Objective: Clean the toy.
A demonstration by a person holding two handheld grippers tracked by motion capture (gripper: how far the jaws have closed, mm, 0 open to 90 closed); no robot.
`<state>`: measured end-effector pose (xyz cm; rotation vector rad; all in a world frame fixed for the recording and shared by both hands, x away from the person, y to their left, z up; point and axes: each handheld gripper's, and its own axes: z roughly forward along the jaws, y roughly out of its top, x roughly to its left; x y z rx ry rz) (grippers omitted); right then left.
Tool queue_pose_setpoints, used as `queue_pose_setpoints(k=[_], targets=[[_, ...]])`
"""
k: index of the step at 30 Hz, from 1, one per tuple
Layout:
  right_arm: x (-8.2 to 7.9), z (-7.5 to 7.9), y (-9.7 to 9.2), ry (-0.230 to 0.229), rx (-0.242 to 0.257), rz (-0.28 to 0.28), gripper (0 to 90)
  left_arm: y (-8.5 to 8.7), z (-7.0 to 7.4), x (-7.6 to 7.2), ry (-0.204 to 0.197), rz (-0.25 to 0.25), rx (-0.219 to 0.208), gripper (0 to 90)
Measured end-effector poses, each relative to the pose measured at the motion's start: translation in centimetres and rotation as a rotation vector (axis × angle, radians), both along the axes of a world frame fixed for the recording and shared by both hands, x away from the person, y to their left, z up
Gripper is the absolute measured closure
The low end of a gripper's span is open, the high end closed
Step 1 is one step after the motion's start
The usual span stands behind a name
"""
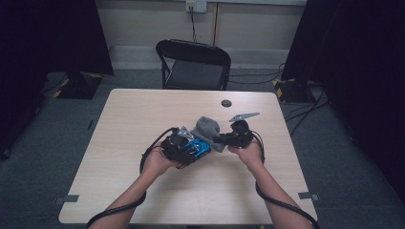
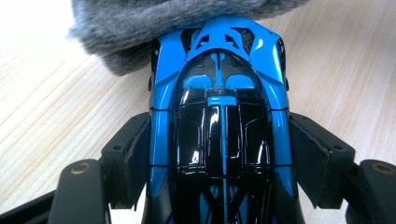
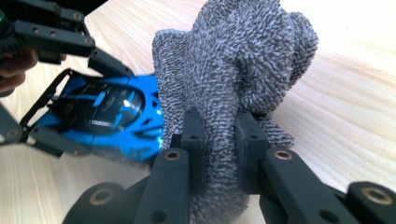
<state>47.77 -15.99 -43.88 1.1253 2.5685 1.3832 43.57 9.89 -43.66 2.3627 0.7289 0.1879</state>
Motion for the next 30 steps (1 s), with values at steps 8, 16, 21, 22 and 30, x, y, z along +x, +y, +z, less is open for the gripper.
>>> queue_pose_setpoints(k=[8, 16, 21, 22, 30], targets=[[-0.6, -0.4, -0.2, 0.004, -0.001, 0.017, 77.3, 0.9, 0.0, 0.5, 0.002, 0.037, -0.001, 28.3], [-1.1, -0.7, -0.4, 0.009, 0.004, 0.028, 77.2, 1.6, -0.3, 1.1, 0.002, 0.069, -0.006, 28.3], [-1.4, -1.0, -0.6, 0.014, 0.012, 0.033, 77.2, 1.9, -0.5, 1.3, 0.009, 0.082, -0.011, 28.3], [-1.5, -1.0, -0.6, 0.016, 0.014, 0.033, 77.2, 1.9, -0.5, 1.3, 0.01, 0.084, -0.011, 28.3], [-2.0, -1.5, -0.7, 0.022, 0.022, 0.044, 77.2, 2.4, -0.5, 1.6, 0.009, 0.108, -0.015, 28.3]])
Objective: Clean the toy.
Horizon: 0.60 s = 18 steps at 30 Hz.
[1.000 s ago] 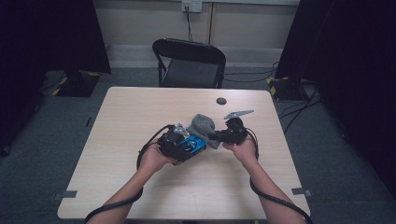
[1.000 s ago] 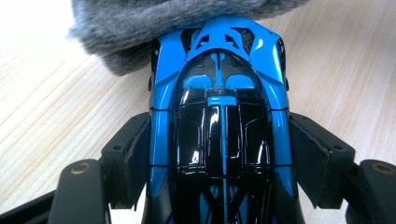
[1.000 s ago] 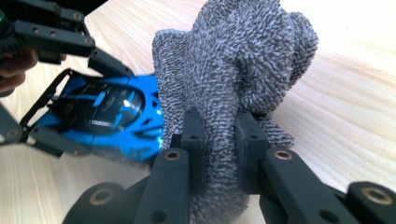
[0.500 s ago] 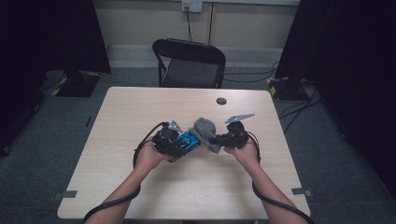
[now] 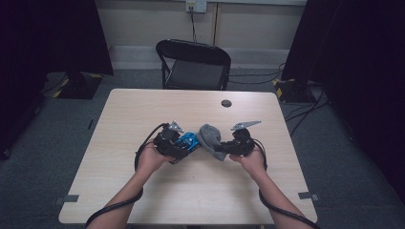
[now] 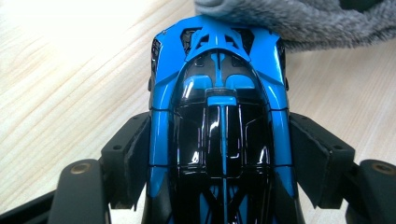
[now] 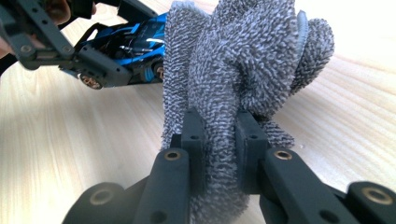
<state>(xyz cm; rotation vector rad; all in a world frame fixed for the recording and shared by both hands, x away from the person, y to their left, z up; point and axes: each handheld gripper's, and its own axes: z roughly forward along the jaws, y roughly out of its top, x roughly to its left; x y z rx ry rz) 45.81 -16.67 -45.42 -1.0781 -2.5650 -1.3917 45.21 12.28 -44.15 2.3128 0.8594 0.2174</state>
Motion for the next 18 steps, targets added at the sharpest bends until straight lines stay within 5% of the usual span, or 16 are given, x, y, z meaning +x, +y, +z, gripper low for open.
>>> queue_pose_setpoints(k=[18], targets=[[-1.8, -0.5, 1.0, 0.017, -0.001, 0.089, 77.2, 2.1, 0.6, 1.1, -0.002, 0.076, -0.005, 28.3]])
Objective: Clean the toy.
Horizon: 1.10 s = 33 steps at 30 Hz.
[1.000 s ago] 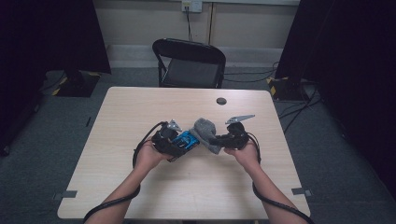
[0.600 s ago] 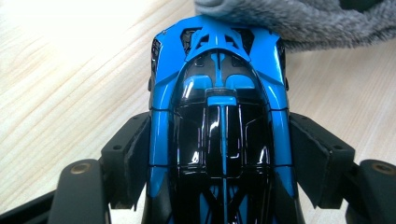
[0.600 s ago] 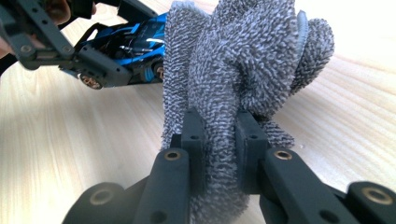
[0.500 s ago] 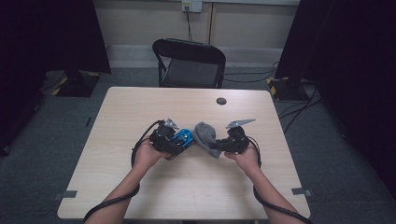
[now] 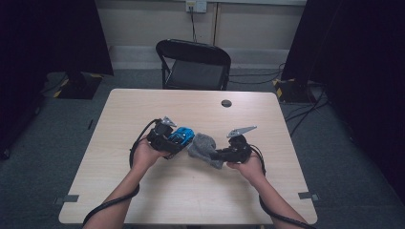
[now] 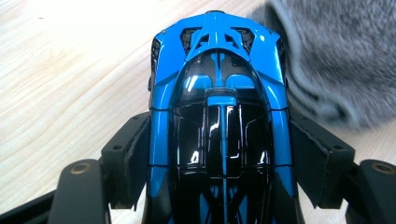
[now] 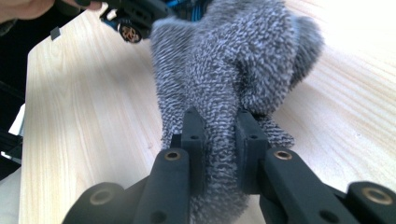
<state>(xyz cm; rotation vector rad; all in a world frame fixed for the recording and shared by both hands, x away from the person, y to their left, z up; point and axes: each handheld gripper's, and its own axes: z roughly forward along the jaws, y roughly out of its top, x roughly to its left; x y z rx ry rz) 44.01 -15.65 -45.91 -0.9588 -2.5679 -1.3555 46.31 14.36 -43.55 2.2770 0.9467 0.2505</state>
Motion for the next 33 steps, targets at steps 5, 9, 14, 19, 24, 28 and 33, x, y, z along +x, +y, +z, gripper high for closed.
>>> queue_pose_setpoints(k=[5, 9, 14, 19, 24, 28, 33], targets=[[0.3, 0.5, -1.3, -0.025, -0.002, -0.065, 77.3, 0.2, 1.0, -0.2, -0.015, -0.006, -0.004, 28.3], [1.2, 1.1, -3.0, -0.049, -0.004, -0.174, 77.3, -0.2, 1.8, -0.6, -0.025, -0.028, -0.017, 28.3], [2.0, 1.5, -3.2, -0.074, -0.029, -0.225, 77.3, -1.6, 2.6, -0.9, -0.048, -0.061, -0.028, 28.3], [2.2, 1.4, -2.1, -0.08, -0.051, -0.236, 77.2, -2.5, 3.1, -0.9, -0.058, -0.077, -0.034, 28.3], [2.5, 1.1, -1.3, -0.081, -0.055, -0.212, 77.2, -3.0, 3.7, -1.1, -0.07, -0.089, -0.035, 28.3], [2.3, 1.5, -0.3, -0.076, -0.029, -0.173, 77.2, -3.1, 3.5, -0.9, -0.07, -0.079, -0.029, 28.3], [1.8, 1.6, 1.2, -0.077, -0.011, -0.122, 77.2, -3.1, 3.2, -0.6, -0.064, -0.071, -0.03, 28.3]])
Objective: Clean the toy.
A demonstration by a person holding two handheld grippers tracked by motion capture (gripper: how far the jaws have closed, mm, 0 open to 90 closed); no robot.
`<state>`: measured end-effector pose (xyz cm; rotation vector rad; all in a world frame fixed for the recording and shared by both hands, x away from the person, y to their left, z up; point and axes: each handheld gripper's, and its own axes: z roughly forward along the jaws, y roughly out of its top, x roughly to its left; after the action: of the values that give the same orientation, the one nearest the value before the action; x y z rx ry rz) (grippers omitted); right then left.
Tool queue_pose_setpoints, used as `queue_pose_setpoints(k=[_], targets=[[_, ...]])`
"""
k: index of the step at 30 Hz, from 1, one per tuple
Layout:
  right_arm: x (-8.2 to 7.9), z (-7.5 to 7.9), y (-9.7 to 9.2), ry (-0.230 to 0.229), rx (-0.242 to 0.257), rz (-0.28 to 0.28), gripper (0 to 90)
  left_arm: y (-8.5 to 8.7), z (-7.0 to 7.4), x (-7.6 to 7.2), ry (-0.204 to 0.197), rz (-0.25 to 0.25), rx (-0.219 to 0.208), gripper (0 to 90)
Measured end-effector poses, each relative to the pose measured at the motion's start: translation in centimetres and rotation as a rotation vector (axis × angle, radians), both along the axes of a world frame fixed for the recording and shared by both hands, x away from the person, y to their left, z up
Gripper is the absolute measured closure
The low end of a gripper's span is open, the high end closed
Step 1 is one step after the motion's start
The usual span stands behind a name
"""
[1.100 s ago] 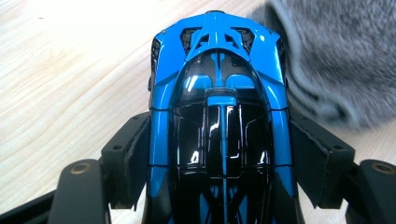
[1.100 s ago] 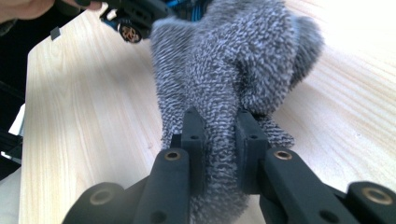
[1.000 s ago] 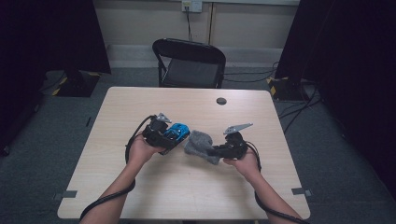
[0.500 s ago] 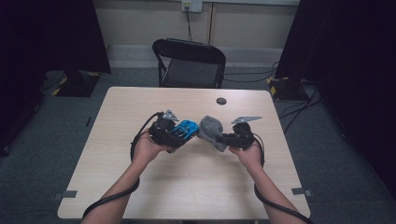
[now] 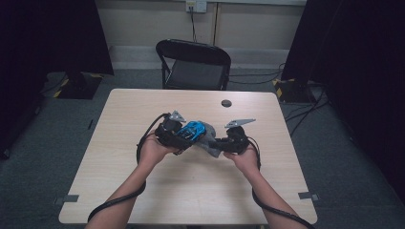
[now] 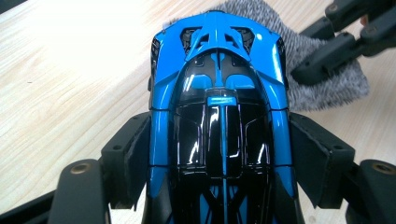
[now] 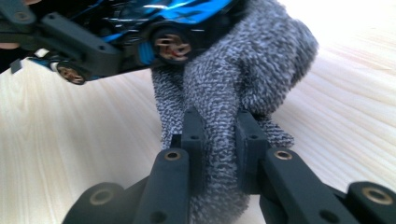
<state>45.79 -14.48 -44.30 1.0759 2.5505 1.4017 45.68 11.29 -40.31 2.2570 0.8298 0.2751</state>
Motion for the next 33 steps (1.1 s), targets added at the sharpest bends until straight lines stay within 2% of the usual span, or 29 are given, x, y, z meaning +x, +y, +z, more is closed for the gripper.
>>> queue_pose_setpoints(k=[9, 15, 23, 33], targets=[[-0.4, -0.6, 1.2, 0.02, 0.016, 0.043, 77.2, -0.2, -0.3, 0.4, 0.015, 0.015, -0.023, 28.3], [-1.0, -0.8, 2.4, 0.015, 0.013, 0.085, 77.2, -0.7, -0.4, 0.7, 0.02, 0.015, -0.025, 28.3], [-1.5, -1.3, 2.9, 0.019, 0.011, 0.115, 77.2, -1.2, -0.7, 1.2, 0.041, 0.012, -0.029, 28.3], [-2.4, -1.9, 4.5, 0.022, 0.017, 0.182, 77.2, -1.8, -0.6, 2.1, 0.051, 0.018, -0.015, 28.3]])
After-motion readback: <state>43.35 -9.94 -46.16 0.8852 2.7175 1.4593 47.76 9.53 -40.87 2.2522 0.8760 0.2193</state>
